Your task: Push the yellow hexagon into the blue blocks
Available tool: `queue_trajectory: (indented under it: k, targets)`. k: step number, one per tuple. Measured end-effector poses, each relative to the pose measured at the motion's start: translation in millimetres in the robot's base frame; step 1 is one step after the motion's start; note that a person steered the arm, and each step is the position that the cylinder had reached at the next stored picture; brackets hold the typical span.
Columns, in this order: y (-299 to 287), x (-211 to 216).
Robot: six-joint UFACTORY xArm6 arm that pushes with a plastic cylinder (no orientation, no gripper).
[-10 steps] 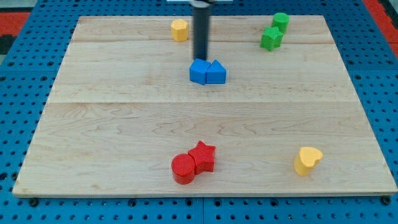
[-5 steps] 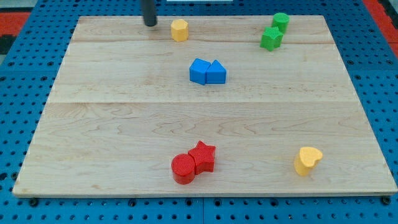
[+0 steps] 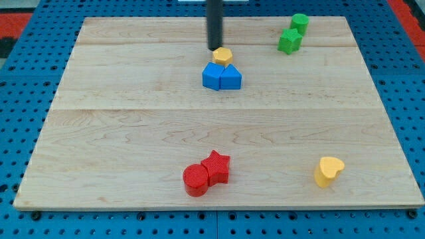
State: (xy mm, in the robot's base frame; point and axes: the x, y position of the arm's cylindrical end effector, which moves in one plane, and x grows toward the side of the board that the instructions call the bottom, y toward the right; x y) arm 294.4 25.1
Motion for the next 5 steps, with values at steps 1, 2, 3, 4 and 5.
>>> queue_trajectory:
  k: [1, 2, 3, 4, 5]
  targets:
    - [49.8, 38.5]
    - [14.5, 21.8]
    - [-31.3, 26.5]
    - [-33.0, 50.5]
    - [-55.0, 65.0]
